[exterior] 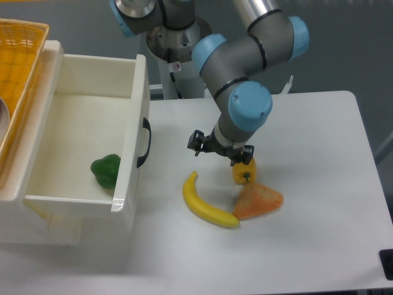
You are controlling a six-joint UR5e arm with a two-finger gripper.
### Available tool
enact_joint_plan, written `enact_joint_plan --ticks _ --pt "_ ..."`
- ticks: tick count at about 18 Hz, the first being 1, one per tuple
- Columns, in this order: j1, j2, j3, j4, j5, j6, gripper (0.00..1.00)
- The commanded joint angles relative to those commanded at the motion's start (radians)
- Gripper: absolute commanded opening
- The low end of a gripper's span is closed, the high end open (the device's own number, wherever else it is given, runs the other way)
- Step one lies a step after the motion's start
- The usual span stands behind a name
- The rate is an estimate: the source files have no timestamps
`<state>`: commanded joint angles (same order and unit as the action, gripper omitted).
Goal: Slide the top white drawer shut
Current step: 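Move the gripper down and toward the open white drawer's front face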
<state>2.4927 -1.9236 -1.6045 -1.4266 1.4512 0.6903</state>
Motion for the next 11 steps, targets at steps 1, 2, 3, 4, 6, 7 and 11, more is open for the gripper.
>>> enact_joint_plan --ticks 1,2,3,4,6,7,11 --pt "0.0 0.0 -0.009 0.002 -0.014 -0.002 1.0" --pt "-0.002 -0.002 -0.011 0.002 -0.028 -0.002 1.0" --pt "-0.002 -0.002 -0.011 0.002 -0.038 -0.003 1.0" --pt "-0.002 -0.002 -0.011 0.002 -0.044 -0.003 1.0" --pt "-0.002 0.0 -0.011 0.002 -0.06 -0.003 1.0" --pt "-0.003 0.0 -0.011 0.002 -0.067 -0.008 1.0" --pt "-0.023 -0.008 -0.011 0.023 -0.074 -0.029 1.0"
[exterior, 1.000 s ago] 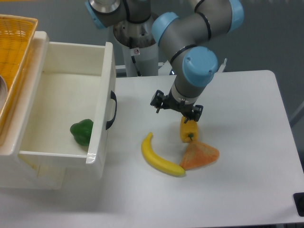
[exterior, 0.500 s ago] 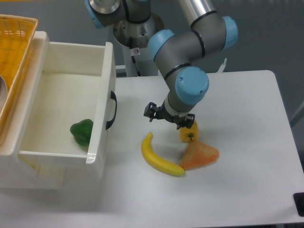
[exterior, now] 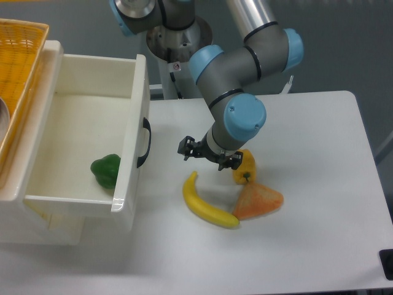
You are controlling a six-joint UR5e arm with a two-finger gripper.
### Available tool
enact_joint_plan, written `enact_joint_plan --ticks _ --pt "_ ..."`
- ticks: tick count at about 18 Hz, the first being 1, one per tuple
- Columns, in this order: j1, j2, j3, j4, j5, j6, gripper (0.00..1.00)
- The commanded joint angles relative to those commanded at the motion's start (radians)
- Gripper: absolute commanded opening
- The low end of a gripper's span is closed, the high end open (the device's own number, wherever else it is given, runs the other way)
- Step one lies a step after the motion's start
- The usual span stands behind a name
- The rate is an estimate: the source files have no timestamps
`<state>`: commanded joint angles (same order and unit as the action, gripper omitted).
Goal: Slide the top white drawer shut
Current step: 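Move the gripper down and toward the open white drawer's front face, then lower the gripper beside the drawer's black handle and contact the front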
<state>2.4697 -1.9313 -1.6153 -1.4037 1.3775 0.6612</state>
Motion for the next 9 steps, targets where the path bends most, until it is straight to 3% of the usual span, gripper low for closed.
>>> enact_joint_plan --ticks 9 --pt "-0.034 -0.008 0.0 0.009 0.003 -0.012 1.0"
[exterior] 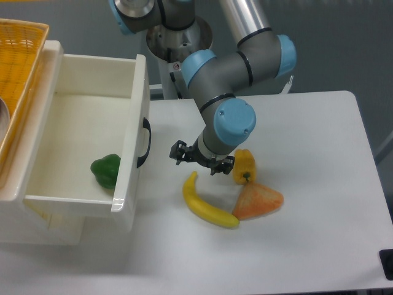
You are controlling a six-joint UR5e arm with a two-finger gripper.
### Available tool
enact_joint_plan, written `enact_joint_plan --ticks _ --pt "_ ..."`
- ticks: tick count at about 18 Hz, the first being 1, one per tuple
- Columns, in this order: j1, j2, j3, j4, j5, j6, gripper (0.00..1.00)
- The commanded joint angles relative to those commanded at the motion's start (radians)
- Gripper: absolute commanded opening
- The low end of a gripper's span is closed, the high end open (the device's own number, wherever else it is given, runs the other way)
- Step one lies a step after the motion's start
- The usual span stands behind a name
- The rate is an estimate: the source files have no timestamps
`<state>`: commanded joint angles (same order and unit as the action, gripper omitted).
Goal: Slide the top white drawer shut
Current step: 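Lower the gripper beside the drawer's black handle and contact the front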
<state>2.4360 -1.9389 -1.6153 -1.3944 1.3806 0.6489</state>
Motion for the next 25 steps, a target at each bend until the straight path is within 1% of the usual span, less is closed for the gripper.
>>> enact_joint_plan --ticks 5,20,25 --pt "-0.018 -0.003 0.0 0.014 0.002 0.0 1.0" --pt "-0.054 0.002 0.0 0.015 0.003 -0.023 1.0" --pt "-0.055 0.003 0.0 0.014 0.003 -0.025 1.0"
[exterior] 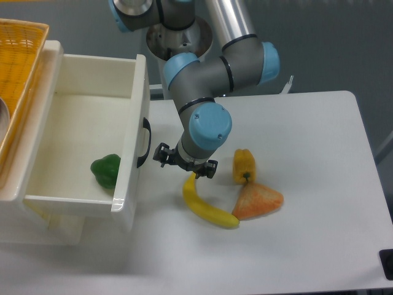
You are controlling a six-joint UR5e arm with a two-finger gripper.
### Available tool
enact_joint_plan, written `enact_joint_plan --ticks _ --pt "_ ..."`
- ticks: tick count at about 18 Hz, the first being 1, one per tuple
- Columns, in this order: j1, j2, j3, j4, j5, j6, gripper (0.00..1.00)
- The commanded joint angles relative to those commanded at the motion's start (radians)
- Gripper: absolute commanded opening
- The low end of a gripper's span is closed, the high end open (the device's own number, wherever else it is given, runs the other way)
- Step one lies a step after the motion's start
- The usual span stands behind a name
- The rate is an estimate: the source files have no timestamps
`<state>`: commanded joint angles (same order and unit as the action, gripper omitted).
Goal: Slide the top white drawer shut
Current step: 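Lower the gripper beside the drawer's black handle and contact the front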
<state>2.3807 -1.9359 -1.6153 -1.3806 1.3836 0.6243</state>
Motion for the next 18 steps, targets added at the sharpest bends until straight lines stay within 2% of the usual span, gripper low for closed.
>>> enact_joint_plan --ticks 18 --pt "-0.023 0.02 0.0 -0.003 -0.006 -0.006 1.0"
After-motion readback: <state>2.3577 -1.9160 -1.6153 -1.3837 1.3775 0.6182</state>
